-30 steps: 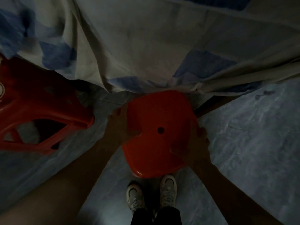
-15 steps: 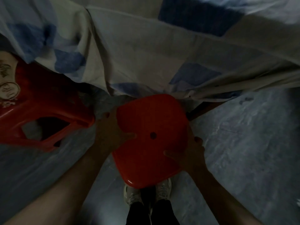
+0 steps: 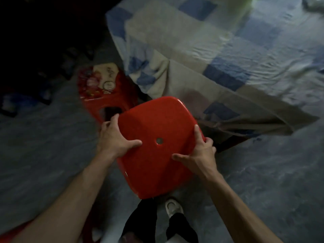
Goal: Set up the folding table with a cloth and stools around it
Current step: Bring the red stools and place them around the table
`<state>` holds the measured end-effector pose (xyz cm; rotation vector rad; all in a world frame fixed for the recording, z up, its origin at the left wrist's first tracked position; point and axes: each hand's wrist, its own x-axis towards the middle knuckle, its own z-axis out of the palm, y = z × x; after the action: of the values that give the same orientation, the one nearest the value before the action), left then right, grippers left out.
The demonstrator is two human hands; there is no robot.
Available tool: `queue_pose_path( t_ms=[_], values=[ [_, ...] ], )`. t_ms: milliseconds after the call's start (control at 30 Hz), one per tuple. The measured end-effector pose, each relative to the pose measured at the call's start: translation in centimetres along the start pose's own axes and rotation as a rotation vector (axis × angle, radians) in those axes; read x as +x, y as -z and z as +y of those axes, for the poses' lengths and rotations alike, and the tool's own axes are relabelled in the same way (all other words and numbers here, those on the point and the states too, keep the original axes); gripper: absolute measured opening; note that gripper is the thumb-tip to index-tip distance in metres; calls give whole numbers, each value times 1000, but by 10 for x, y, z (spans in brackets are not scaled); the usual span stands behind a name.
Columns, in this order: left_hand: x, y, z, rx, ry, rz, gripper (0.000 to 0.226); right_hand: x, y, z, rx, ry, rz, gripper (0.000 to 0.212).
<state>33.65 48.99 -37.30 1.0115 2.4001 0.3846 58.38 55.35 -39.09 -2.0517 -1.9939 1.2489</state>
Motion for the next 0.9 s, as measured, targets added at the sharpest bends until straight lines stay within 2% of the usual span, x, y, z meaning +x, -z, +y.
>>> queue_pose_path(
  t_ms=[200, 400, 667, 900],
  values=[
    [-116, 77, -11, -62, 129, 216, 124, -76, 43, -52, -76, 272, -83, 130],
    [-230, 128, -52, -169, 333, 424, 124, -157, 45, -106, -227, 528, -173, 132],
    [-393, 164, -140, -267, 598, 648, 120, -291, 2, -156, -435, 844, -285, 134],
    [-560, 168, -220, -307, 711, 804, 102, -441, -68, -143, -490, 1027, -405, 135]
  ],
)
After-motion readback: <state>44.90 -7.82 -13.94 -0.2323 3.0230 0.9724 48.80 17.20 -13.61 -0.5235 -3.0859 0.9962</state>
